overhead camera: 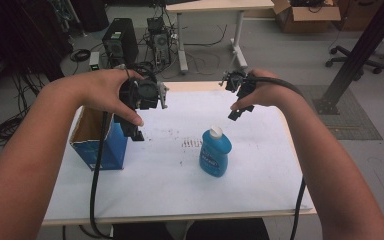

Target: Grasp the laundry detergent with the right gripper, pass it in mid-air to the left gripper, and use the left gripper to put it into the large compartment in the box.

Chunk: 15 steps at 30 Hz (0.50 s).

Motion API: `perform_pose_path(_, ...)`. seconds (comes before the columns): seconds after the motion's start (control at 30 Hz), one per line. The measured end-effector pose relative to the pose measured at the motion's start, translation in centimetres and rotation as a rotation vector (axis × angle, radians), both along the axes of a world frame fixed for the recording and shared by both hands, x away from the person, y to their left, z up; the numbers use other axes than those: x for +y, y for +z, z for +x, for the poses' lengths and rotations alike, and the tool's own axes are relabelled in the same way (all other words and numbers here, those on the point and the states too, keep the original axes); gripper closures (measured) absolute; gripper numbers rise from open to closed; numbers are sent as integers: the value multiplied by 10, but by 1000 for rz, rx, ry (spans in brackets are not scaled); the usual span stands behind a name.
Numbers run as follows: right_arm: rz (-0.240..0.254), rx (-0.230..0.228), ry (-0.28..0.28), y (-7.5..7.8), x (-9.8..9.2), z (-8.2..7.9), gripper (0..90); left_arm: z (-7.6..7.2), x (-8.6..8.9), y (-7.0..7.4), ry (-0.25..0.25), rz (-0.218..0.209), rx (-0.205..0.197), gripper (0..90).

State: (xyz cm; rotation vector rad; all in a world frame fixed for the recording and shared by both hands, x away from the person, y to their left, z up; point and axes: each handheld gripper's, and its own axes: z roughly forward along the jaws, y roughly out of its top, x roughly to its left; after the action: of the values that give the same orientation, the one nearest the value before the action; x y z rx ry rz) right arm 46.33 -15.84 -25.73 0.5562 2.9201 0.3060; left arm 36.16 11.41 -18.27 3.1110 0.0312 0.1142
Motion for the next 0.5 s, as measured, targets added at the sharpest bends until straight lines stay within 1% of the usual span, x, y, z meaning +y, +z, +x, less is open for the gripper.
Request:
perform_pose_path(0.13,-2,-4,-8,-3,-14,-10,74,-1,2,-6,8,1,12,59)
perform_pose_path(0.23,9,-8,-11,-5,-23,-19,74,-2,2,-7,9,4,12,60)
perform_pose_path(0.33,28,-17,1,-8,-31,-30,74,-5,1,-8,2,5,9,59)
perform_pose_path(0.43,38,-22,-5,-11,-36,-38,73,-7,-1,-7,-2,10,7,60)
perform_pose_path(0.5,57,-21,-6,-14,-40,-43,73,-7,-2,-8,-6,12,7,60)
